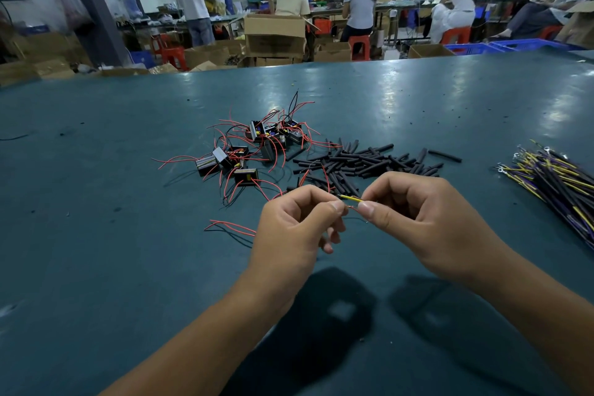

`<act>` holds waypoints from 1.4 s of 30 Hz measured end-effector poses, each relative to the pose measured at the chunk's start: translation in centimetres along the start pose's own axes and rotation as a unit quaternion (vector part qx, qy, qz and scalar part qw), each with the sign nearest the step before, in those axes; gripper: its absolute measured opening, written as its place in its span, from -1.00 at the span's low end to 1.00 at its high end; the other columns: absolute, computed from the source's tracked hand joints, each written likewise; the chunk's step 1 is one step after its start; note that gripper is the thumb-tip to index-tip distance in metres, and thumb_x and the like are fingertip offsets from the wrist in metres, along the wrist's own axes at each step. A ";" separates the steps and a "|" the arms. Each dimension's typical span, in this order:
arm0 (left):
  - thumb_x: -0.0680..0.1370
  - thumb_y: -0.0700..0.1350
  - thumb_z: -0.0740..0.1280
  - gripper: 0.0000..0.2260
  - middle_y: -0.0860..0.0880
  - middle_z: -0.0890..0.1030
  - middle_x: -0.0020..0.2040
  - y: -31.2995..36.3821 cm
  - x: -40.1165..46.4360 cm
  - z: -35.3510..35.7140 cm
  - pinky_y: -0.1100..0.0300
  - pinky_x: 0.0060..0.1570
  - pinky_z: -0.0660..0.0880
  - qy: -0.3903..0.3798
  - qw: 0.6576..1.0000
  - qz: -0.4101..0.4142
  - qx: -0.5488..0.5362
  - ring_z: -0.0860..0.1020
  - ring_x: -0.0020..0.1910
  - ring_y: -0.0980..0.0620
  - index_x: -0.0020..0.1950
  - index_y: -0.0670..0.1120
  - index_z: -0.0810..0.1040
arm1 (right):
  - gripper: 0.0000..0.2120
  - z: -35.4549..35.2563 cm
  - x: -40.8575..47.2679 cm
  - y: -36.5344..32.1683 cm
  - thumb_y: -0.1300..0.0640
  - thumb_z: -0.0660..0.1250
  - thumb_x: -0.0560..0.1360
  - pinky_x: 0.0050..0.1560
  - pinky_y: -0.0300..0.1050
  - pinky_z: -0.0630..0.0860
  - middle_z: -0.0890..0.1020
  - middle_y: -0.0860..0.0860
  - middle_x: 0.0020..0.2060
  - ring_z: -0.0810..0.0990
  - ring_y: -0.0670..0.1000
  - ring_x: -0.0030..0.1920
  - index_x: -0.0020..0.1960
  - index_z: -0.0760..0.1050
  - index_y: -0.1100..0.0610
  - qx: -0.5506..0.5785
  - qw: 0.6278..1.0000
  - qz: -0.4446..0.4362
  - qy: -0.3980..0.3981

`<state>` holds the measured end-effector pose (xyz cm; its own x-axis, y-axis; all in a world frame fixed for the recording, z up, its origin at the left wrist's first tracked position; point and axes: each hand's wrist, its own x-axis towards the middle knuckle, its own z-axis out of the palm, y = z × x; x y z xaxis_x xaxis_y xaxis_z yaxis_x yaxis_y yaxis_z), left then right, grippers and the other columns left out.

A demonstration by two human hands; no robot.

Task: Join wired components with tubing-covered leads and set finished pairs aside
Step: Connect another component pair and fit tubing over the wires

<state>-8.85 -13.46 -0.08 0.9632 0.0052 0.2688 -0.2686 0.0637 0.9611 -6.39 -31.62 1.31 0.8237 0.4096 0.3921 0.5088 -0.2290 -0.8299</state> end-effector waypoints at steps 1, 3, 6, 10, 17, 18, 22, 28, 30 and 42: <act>0.47 -0.15 0.36 -0.88 -0.01 0.57 -0.39 -0.1 0.0 0.0 0.27 -0.40 0.42 0.010 0.999 0.019 0.027 0.48 -0.42 0.09 -0.27 -0.07 0.60 | -0.90 0.0 0.0 0.0 0.01 0.40 0.52 -0.39 -0.18 0.28 0.48 0.11 -0.41 0.33 -0.03 -0.39 -0.15 0.57 0.01 0.001 1.000 -0.001 -0.002; 0.48 -0.15 0.36 -0.89 0.00 0.56 -0.40 -0.2 -0.1 0.1 0.27 -0.40 0.42 0.025 0.998 0.031 0.041 0.47 -0.42 0.09 -0.25 -0.09 0.59 | -0.89 0.1 0.0 0.1 0.01 0.39 0.51 -0.40 -0.24 0.28 0.47 -0.02 -0.43 0.33 -0.07 -0.40 -0.15 0.57 0.01 0.006 1.000 -0.001 0.000; 0.48 -0.19 0.36 -0.86 -0.04 0.52 -0.40 -0.1 0.2 0.1 0.25 -0.47 0.39 0.037 0.998 -0.025 -0.037 0.44 -0.45 0.06 -0.29 -0.07 0.59 | -0.87 0.0 0.0 0.1 -0.01 0.40 0.52 -0.39 -0.27 0.29 0.48 -0.09 -0.41 0.34 -0.10 -0.39 -0.16 0.57 0.01 0.008 1.000 -0.002 0.013; 0.50 -0.22 0.35 -0.86 -0.05 0.54 -0.35 0.0 0.6 -0.7 0.25 -0.46 0.38 0.046 0.996 -0.037 -0.068 0.44 -0.43 0.04 -0.25 -0.07 0.60 | -0.84 -0.6 0.1 -0.1 -0.06 0.39 0.48 -0.39 -0.23 0.30 0.49 -0.04 -0.40 0.35 -0.05 -0.37 -0.15 0.57 0.03 0.019 0.999 0.007 0.027; 0.44 -0.06 0.47 -0.88 -0.06 0.66 -0.17 0.0 0.2 -0.5 0.23 -0.35 0.50 -0.029 0.999 0.008 -0.032 0.56 -0.27 0.08 -0.04 0.01 0.70 | -0.87 -0.4 0.1 -0.1 -0.02 0.37 0.49 -0.43 -0.31 0.25 0.43 -0.11 -0.45 0.28 -0.12 -0.43 -0.17 0.57 0.02 0.020 1.000 0.019 0.014; 0.44 -0.07 0.47 -0.90 -0.05 0.66 -0.19 0.0 0.2 -0.5 0.24 -0.35 0.49 -0.028 0.999 0.010 -0.025 0.55 -0.28 0.08 -0.05 0.01 0.70 | -0.87 -0.4 0.1 -0.1 -0.01 0.37 0.50 -0.44 -0.32 0.25 0.42 -0.11 -0.46 0.28 -0.13 -0.44 -0.17 0.57 0.02 0.022 0.999 0.020 0.013; 0.48 -0.11 0.45 -0.96 0.09 0.63 -0.28 0.1 0.1 -0.7 0.22 -0.35 0.47 -0.023 0.996 0.063 0.056 0.51 -0.33 0.13 -0.09 0.00 0.67 | -0.86 -0.4 0.2 -0.3 -0.01 0.38 0.49 -0.44 -0.34 0.25 0.42 -0.12 -0.47 0.29 -0.14 -0.45 -0.18 0.58 0.04 0.039 0.999 0.029 0.018; 0.53 -0.16 0.44 -0.96 0.11 0.59 -0.22 0.4 -0.2 -0.8 0.17 -0.37 0.46 -0.006 0.946 0.229 0.228 0.55 -0.30 0.07 -0.11 -0.05 0.63 | -0.85 -0.3 0.2 -0.6 0.02 0.36 0.49 -0.45 -0.36 0.24 0.40 -0.12 -0.49 0.28 -0.14 -0.47 -0.19 0.57 0.09 0.079 0.996 0.040 0.012; 0.52 -0.21 0.42 -0.95 0.08 0.57 -0.23 0.4 -0.2 -0.8 0.24 -0.36 0.43 0.006 0.939 0.246 0.241 0.54 -0.30 0.07 -0.13 -0.09 0.61 | -0.85 -0.2 0.2 -0.7 0.03 0.35 0.49 -0.46 -0.35 0.23 0.38 -0.13 -0.50 0.26 -0.12 -0.46 -0.19 0.56 0.09 0.083 0.996 0.039 0.003; 0.50 -0.10 0.41 -0.93 0.02 0.56 -0.34 0.6 -0.3 -0.8 0.24 -0.36 0.40 0.001 0.987 0.125 0.101 0.45 -0.37 0.12 -0.17 -0.06 0.60 | -0.89 -0.1 0.2 -0.7 0.07 0.32 0.51 -0.44 -0.35 0.26 0.39 -0.04 -0.44 0.29 -0.10 -0.43 -0.16 0.55 0.08 0.121 0.992 0.037 -0.007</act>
<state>-9.26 -12.65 0.39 0.8663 -0.0030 0.4996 -0.4950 -0.1393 0.8576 -6.61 -31.45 2.01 0.8519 0.4129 0.3221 0.3705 -0.0404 -0.9280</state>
